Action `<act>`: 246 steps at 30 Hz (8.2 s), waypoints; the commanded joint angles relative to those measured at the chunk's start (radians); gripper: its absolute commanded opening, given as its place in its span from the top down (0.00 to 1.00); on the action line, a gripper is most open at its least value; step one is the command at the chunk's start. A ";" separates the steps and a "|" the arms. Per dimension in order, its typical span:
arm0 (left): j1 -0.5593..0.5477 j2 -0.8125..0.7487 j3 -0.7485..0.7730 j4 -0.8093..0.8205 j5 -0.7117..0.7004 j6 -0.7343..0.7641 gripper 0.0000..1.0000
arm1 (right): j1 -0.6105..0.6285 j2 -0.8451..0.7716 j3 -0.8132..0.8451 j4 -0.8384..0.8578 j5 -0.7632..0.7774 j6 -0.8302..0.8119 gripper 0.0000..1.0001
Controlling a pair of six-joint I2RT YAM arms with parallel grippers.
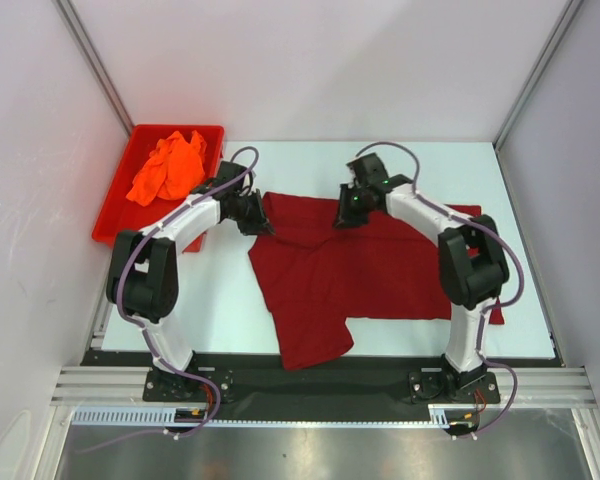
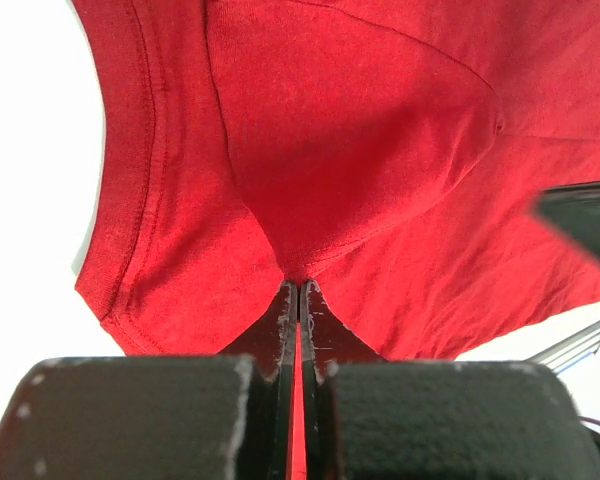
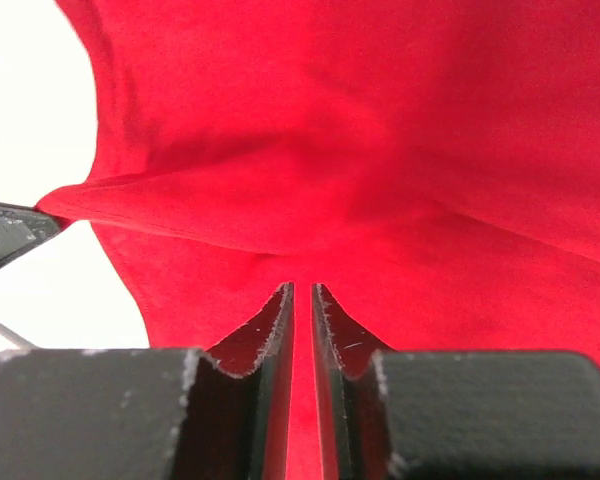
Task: Fold and stack the t-shirts
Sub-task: Fold the tshirt
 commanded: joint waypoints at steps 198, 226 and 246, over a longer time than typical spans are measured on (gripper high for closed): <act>-0.063 -0.201 -0.118 0.074 -0.167 0.061 0.52 | 0.019 0.023 0.054 -0.258 -0.042 -0.062 0.71; -0.035 0.462 0.509 0.082 -0.259 -0.055 0.92 | -0.529 0.153 0.215 -0.105 0.498 -0.165 0.69; 0.064 0.627 0.604 0.036 -0.173 -0.097 0.89 | -0.638 0.414 0.332 -0.019 0.458 -0.234 0.68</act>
